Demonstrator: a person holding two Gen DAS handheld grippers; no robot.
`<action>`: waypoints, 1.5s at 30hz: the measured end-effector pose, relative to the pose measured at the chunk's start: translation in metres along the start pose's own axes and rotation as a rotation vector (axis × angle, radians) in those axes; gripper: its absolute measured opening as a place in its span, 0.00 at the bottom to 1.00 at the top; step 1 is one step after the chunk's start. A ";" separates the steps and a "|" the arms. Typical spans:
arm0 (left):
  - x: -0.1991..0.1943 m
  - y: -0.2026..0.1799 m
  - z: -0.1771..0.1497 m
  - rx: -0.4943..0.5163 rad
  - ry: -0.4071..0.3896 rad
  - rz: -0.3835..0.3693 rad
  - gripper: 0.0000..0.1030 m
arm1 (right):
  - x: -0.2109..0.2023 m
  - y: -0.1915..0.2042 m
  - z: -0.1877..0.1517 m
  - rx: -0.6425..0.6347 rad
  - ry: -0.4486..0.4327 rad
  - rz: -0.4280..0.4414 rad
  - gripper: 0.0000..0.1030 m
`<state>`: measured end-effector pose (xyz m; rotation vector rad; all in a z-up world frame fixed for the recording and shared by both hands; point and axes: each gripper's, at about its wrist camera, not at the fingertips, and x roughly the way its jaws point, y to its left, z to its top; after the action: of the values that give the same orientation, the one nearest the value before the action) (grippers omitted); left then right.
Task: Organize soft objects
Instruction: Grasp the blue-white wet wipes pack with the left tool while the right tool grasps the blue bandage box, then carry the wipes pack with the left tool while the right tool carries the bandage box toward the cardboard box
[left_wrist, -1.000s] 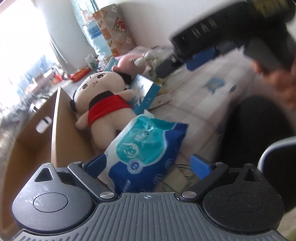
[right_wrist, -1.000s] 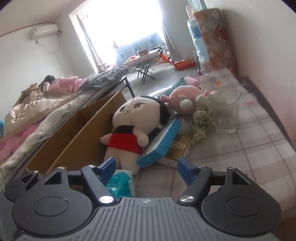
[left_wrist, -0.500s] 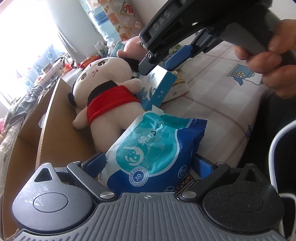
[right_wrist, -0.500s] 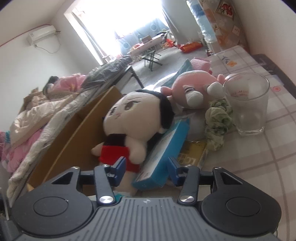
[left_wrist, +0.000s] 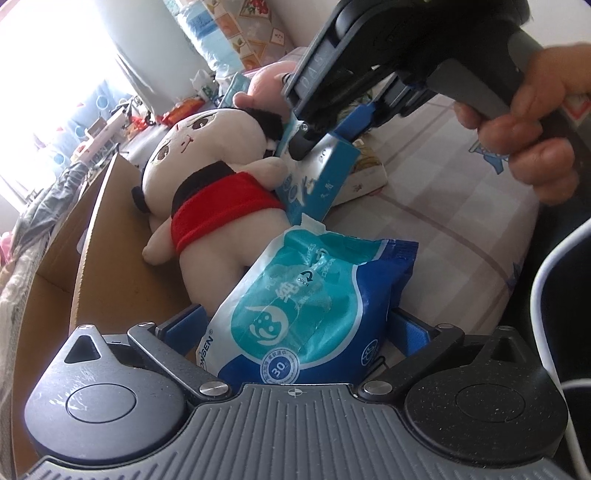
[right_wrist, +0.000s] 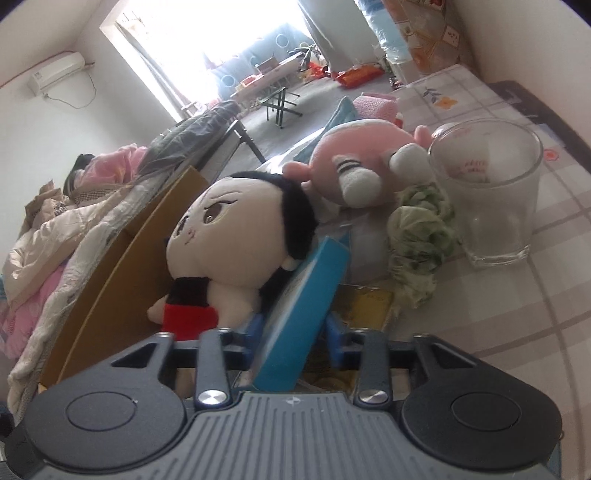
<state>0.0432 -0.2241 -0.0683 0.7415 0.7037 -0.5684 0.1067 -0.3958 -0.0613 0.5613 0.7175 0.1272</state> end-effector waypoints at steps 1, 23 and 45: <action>-0.001 0.001 0.000 -0.015 0.001 0.000 0.95 | -0.001 0.000 0.000 0.007 -0.007 0.006 0.30; -0.014 0.005 0.007 0.003 -0.022 -0.083 0.98 | -0.073 -0.008 -0.046 0.006 -0.049 0.033 0.21; 0.009 0.039 0.024 -0.347 0.211 -0.240 1.00 | -0.075 -0.029 -0.058 0.073 -0.112 0.096 0.21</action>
<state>0.0846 -0.2205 -0.0459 0.3976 1.0656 -0.5704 0.0100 -0.4171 -0.0676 0.6683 0.5883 0.1583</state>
